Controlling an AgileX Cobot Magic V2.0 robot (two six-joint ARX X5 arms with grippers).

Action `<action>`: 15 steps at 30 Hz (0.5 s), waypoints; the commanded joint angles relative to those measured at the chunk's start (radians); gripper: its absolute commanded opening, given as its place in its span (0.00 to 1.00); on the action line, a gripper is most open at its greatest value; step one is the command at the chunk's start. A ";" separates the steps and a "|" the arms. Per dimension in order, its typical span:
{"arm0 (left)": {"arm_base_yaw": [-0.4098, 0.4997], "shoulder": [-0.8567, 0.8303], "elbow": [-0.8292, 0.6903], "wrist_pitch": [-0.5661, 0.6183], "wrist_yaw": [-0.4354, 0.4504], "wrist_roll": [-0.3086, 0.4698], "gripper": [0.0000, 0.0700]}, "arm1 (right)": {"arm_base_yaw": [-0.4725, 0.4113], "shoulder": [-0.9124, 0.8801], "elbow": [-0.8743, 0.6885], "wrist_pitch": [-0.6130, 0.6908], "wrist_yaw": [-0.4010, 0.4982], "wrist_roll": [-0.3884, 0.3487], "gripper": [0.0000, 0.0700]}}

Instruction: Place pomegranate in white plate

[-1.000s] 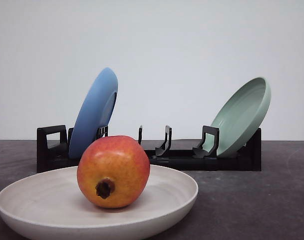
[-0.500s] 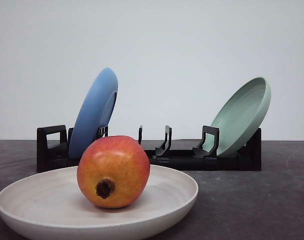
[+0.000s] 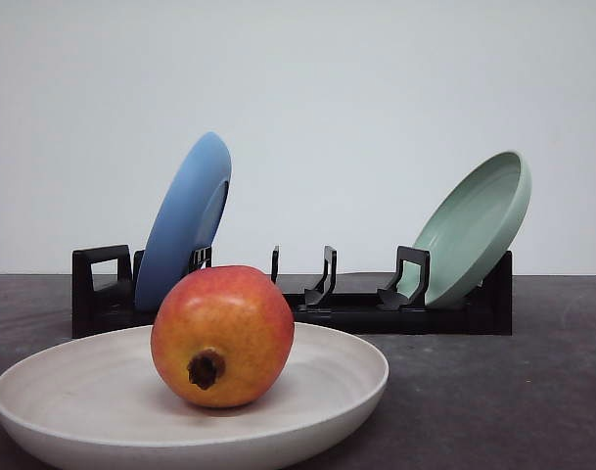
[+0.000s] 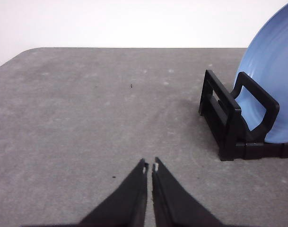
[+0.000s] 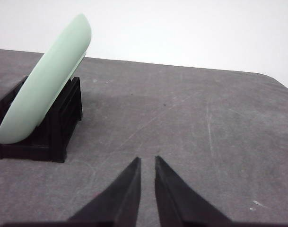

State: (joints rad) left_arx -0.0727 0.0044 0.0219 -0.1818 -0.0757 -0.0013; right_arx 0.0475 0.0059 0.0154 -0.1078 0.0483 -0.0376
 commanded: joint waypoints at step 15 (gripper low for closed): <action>-0.001 -0.001 -0.010 -0.005 0.002 -0.008 0.00 | 0.003 -0.002 -0.003 0.011 0.002 0.000 0.07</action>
State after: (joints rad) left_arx -0.0727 0.0044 0.0219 -0.1818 -0.0757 -0.0013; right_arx 0.0475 0.0059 0.0154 -0.1075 0.0483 -0.0376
